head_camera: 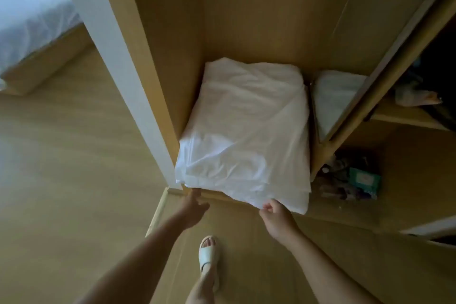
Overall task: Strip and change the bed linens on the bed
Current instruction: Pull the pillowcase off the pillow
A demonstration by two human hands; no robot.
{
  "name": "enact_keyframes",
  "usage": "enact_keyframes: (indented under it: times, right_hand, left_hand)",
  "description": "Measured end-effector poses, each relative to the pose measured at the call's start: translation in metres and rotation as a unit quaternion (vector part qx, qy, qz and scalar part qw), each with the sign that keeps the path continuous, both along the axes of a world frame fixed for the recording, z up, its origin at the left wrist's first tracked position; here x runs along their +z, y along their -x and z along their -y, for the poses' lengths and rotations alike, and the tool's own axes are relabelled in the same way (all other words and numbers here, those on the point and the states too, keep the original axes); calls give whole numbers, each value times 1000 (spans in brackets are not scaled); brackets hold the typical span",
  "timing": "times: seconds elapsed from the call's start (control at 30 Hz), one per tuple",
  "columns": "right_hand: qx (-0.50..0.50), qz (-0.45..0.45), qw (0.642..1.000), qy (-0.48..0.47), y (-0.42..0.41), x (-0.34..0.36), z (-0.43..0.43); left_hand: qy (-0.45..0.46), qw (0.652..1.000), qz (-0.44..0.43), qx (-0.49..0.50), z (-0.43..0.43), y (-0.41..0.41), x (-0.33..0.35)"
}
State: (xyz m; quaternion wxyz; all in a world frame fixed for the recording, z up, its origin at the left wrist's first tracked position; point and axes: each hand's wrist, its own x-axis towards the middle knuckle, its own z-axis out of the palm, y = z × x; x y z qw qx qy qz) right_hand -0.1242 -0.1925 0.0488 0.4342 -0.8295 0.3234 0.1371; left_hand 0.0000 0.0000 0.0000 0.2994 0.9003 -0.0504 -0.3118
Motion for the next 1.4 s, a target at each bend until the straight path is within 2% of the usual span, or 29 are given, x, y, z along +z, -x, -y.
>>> enact_keyframes:
  times: [0.07, 0.17, 0.37, 0.57, 0.67, 0.8, 0.9, 1.0, 1.1, 1.2, 1.3, 1.33, 1.4]
  right_hand:
    - [15, 20, 1000, 16, -42, -8, 8]
    - [35, 25, 999, 20, -105, -6, 15]
    - [85, 5, 996, 25, -196, -13, 20]
    - [117, -13, 993, 9, -253, -29, 30]
    - [132, -17, 991, 7, -276, -38, 35]
    - [179, -42, 982, 29, -297, -47, 41]
    - [206, -57, 976, 36, -308, -52, 44]
    - [160, -46, 986, -6, -317, -52, 43]
    - [111, -33, 992, -41, -330, -46, 39]
    - [58, -31, 993, -95, -351, -34, 35]
    - [42, -43, 994, -89, -377, -27, 35]
    - [50, -53, 994, -78, -384, -25, 36]
    - [75, -66, 994, -40, -391, -24, 42]
  left_hand:
    - [24, 999, 20, 32, 12, -42, -9]
    - [30, 993, 0, 112, 35, -102, -11]
    - [-10, 988, -27, 149, 55, -167, -27]
    - [-53, 986, -32, 155, 73, -200, -46]
    - [-67, 974, -63, 209, 79, -210, -58]
    - [-4, 950, -112, 290, 79, -215, -74]
    - [-4, 948, -56, 313, 82, -213, -78]
    - [-45, 959, 40, 277, 94, -207, -67]
    - [-31, 973, 141, 180, 113, -199, -43]
    - [32, 964, 251, 85, 130, -188, -16]
    - [53, 946, 320, -8, 136, -182, 2]
    - [52, 941, 333, -20, 135, -183, 5]
    - [63, 956, 285, -30, 134, -186, 11]
